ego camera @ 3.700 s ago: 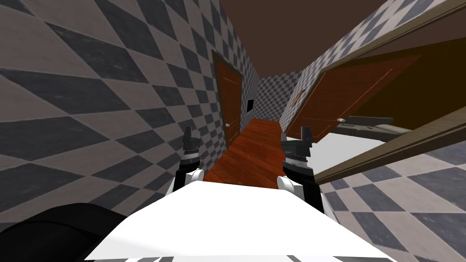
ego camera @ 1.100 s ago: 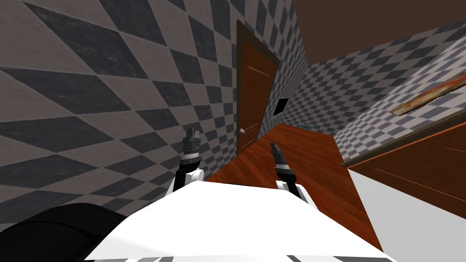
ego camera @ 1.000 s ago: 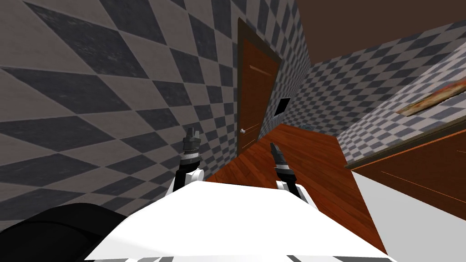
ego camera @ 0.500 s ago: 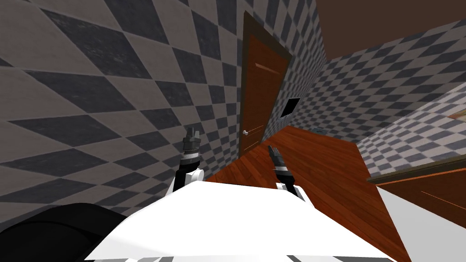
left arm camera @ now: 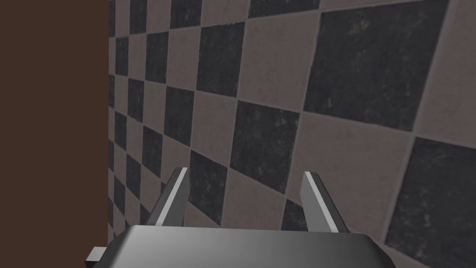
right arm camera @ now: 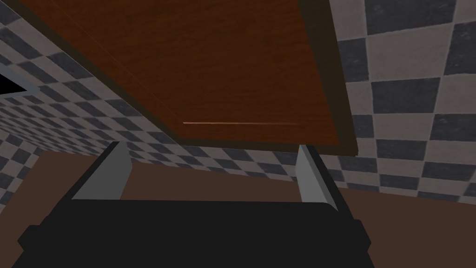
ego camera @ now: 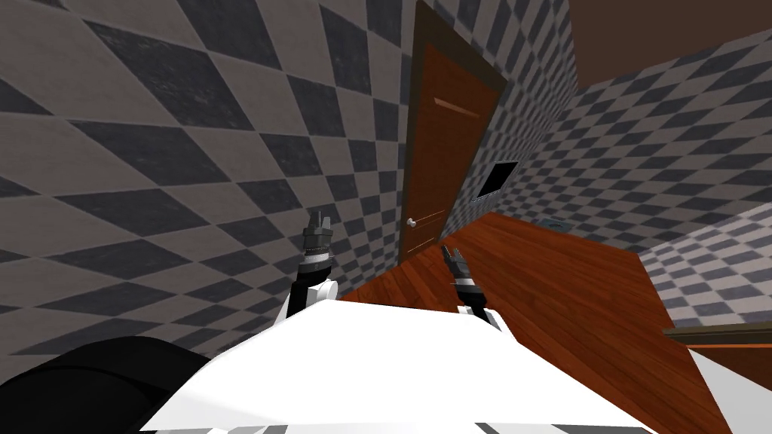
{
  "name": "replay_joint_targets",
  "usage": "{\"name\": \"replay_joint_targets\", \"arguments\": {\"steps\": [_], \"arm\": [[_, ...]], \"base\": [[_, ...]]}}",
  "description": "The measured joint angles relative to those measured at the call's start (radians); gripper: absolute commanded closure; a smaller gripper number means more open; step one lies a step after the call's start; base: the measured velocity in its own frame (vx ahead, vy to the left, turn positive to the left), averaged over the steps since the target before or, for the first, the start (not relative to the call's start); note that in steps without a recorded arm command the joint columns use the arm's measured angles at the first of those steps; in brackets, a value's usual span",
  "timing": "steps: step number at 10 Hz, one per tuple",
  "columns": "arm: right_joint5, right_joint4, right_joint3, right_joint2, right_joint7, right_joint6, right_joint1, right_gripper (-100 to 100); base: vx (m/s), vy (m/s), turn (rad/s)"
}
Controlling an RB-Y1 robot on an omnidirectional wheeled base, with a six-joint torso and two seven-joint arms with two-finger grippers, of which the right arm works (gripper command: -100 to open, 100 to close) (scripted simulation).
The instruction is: Pull the door open
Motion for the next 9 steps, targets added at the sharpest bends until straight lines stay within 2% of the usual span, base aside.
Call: {"name": "replay_joint_targets", "arguments": {"steps": [5, 9], "arm": [[0.047, 0.099, -0.019, -0.005, 0.082, -0.036, -0.018, -100], [0.085, 0.19, -0.033, -0.002, 0.154, -0.069, -0.042, -100]], "base": [[0.077, -0.059, 0.145], [0.078, -0.067, 0.162]]}}
